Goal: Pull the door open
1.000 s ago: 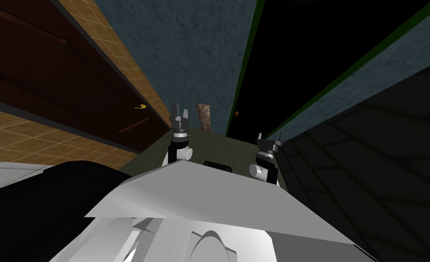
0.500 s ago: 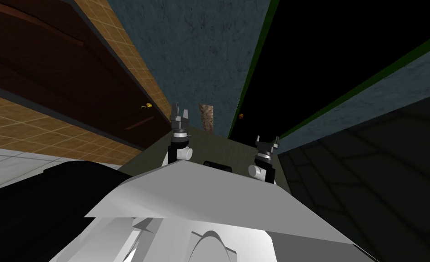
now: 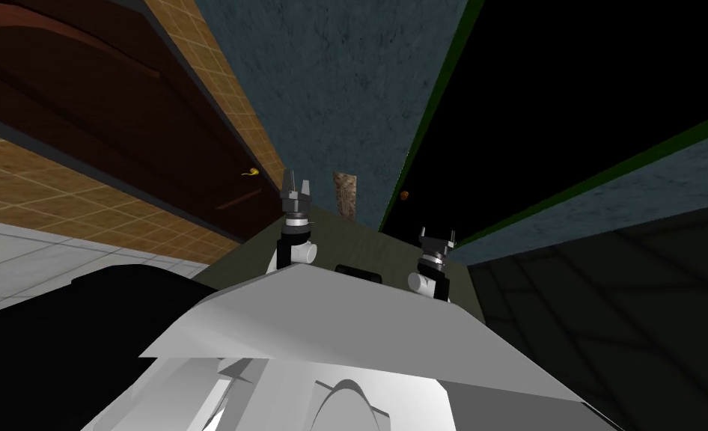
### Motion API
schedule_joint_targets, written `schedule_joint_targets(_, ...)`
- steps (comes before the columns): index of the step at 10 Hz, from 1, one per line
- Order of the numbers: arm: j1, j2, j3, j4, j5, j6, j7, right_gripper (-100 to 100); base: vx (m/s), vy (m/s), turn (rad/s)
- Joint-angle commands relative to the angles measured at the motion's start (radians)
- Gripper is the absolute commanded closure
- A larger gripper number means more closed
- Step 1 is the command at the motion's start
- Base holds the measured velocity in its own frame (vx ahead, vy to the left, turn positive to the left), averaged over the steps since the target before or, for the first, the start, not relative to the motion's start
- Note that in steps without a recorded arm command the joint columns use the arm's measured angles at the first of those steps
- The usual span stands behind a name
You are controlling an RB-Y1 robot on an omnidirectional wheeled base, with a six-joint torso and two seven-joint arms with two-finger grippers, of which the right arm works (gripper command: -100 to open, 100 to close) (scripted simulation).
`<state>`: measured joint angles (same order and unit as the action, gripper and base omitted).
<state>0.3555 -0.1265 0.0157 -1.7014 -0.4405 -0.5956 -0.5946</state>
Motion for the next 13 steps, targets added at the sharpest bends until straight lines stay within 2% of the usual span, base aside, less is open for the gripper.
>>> schedule_joint_targets(1,-0.012,-0.004,0.001,0.041,-0.026,-0.014,-0.032,-100,0.105,-0.001,0.14)
schedule_joint_targets(13,-0.069,-0.047,0.011,0.334,-0.209,-0.128,-0.262,-100,0.105,-0.008,0.135)
